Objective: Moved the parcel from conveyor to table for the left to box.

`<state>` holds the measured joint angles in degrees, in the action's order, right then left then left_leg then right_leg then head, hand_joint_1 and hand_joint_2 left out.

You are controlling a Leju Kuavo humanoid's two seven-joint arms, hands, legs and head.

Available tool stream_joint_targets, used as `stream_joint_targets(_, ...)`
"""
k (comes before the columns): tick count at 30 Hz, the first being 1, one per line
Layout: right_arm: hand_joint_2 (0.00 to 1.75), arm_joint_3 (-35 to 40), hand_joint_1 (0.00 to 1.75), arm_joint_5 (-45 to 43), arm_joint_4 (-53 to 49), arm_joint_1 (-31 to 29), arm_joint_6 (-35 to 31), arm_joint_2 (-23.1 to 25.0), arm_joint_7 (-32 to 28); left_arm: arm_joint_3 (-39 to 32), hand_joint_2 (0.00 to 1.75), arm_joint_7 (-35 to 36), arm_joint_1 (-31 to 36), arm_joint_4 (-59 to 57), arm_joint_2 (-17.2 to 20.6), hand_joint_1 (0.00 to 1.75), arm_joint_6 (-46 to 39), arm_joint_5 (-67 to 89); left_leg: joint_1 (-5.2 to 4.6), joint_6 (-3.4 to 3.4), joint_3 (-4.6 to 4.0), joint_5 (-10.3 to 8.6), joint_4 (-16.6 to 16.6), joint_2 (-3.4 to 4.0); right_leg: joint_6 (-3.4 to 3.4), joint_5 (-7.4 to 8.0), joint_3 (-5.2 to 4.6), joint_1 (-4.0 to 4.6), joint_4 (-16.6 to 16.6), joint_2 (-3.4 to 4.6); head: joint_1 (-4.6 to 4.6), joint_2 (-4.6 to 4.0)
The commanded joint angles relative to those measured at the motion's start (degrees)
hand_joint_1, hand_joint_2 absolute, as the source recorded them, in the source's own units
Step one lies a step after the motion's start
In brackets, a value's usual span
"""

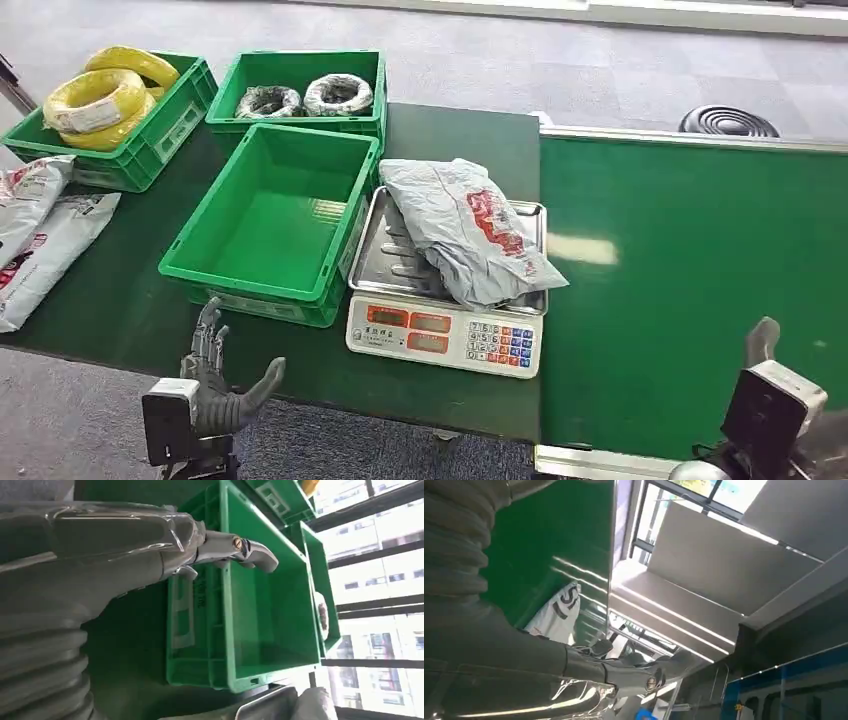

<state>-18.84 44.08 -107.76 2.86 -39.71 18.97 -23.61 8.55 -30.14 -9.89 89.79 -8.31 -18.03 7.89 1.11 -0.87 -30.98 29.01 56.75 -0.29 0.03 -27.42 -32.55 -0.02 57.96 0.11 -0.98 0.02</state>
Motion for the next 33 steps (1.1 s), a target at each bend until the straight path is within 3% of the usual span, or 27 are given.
stream_joint_targets(1,1.75,3.35,0.0,0.91,5.8,1.36,-0.29,1.03,-1.17,4.49,1.75,0.0,13.18,-6.44,1.84,0.0,2.14,9.0,-0.01,0.03,0.02,-0.07,-0.06,-0.14,0.01,0.02,0.07,0.0,-0.07,-0.17,0.02,0.0)
stream_joint_targets(9,1.75,5.08,0.0,3.73,11.38,-2.24,-0.29,1.03,-1.22,15.11,1.75,7.67,37.51,-18.03,-4.28,0.0,2.36,18.59,-0.06,0.2,-0.25,-0.48,-0.08,-0.48,0.13,0.34,0.0,-0.06,-0.14,-0.5,0.0,0.0)
stream_joint_targets(15,1.75,2.22,0.0,2.48,8.61,-1.84,-0.29,1.03,-1.65,24.73,1.75,12.42,47.26,-24.09,-8.27,0.0,3.78,27.37,-0.02,0.16,-0.11,-0.31,0.08,-0.39,0.12,0.25,0.08,-0.03,-0.03,-0.4,0.0,0.0)
stream_joint_targets(22,1.75,0.56,0.0,2.72,7.01,-2.29,-0.29,1.03,-0.19,31.98,1.75,15.97,51.88,-28.7,-11.69,0.0,5.53,32.19,-0.13,0.19,-0.23,-0.31,0.07,-0.4,0.13,0.25,-0.07,-0.14,-0.03,-0.41,0.0,0.0)
stream_joint_targets(27,1.75,-1.26,0.0,1.5,3.1,-1.26,-0.29,1.03,0.55,44.2,1.75,22.29,55.66,-32.94,-11.69,0.0,5.57,32.07,-0.13,0.19,-0.25,-0.31,0.05,-0.36,0.12,0.26,-0.09,-0.14,-0.05,-0.41,-0.02,0.0)
stream_joint_targets(33,1.75,-0.87,0.0,1.39,2.13,-0.46,-0.29,1.03,0.82,45.36,1.75,21.94,55.48,-34.82,-11.69,0.0,4.27,31.61,-0.14,0.18,-0.13,-0.24,0.01,-0.04,0.11,0.27,-0.09,-0.15,-0.07,-0.1,0.0,0.0)
